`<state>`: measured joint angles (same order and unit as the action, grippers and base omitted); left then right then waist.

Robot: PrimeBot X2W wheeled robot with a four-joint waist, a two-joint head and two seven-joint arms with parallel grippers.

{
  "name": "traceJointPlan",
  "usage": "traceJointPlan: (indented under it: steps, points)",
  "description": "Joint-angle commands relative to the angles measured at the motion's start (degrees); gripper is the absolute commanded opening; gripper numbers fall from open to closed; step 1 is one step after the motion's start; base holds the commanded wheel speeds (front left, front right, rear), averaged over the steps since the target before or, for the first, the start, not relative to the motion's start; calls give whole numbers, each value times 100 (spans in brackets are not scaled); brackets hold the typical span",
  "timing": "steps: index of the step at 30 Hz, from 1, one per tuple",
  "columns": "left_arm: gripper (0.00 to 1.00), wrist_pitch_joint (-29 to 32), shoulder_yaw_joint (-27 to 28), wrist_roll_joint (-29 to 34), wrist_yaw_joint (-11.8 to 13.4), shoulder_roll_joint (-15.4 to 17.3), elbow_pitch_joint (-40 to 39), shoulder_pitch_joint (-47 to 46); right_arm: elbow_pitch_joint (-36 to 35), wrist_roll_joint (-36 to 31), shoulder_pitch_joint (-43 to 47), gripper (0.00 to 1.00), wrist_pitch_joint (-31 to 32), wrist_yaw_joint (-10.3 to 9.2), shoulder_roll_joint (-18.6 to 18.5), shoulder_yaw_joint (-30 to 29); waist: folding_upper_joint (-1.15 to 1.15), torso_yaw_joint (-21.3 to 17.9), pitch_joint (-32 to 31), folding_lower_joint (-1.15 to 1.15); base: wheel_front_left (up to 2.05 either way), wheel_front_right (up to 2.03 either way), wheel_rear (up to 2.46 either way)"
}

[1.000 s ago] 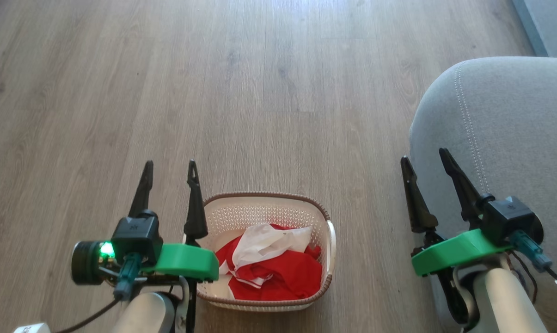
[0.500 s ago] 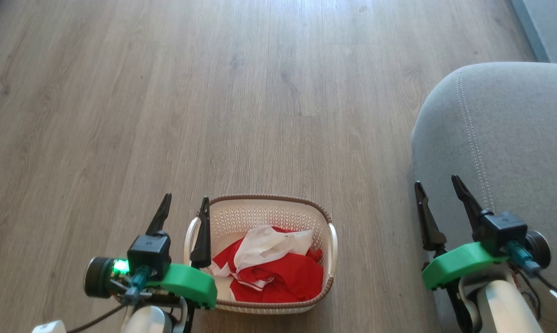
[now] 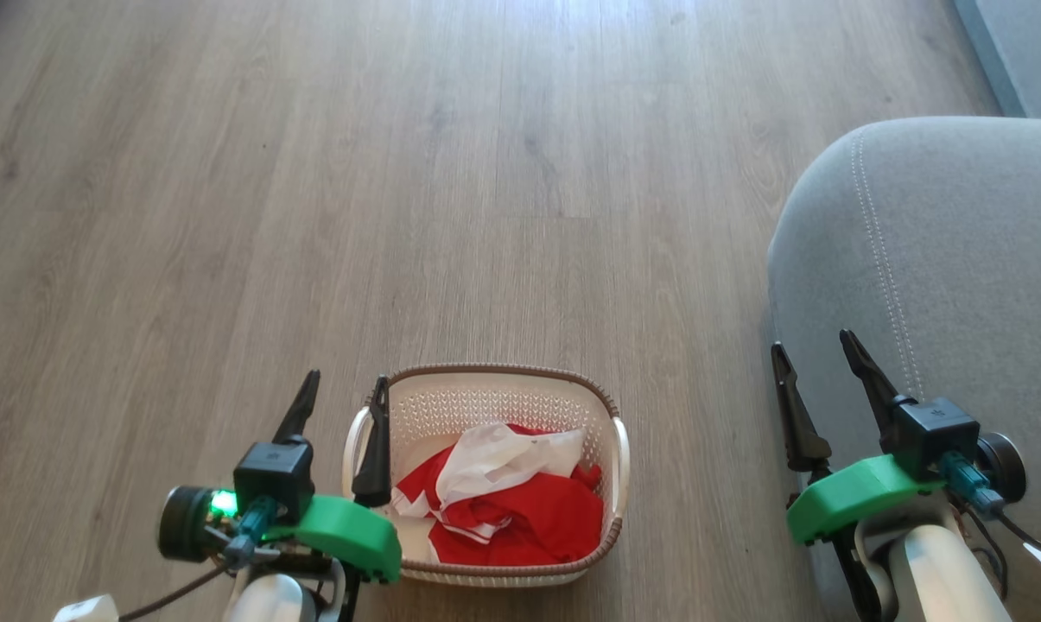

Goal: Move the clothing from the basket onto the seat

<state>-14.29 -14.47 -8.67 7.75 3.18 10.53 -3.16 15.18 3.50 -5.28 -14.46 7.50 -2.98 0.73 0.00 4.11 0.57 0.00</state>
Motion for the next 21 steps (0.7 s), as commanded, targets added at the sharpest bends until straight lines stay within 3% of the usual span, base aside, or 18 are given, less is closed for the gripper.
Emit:
traceJointPlan:
  steps: [1, 9, 15, 21]
  points:
    - [100, -71, 159, 24, -3, -29, -128, -145, -128, -56, -238, 100, -54, -1, 10, 132, 0, -30, 27, 0, 0, 0, 0]
    - [100, -71, -112, 81, -471, -29, 485, -379, 131, -203, -340, 100, -54, -1, 10, 29, 0, -291, 606, 0, 0, 0, 0]
    - [100, -71, -176, 189, -794, -30, 937, -919, 126, -395, -573, 100, -54, -1, 10, -72, 0, -573, 1573, 0, 0, 0, 0]
    - [100, -71, -532, 829, -1081, 136, 1868, -1633, -41, -427, -743, 100, -54, -1, 10, -185, 0, -869, 2609, 0, 0, 0, 0]
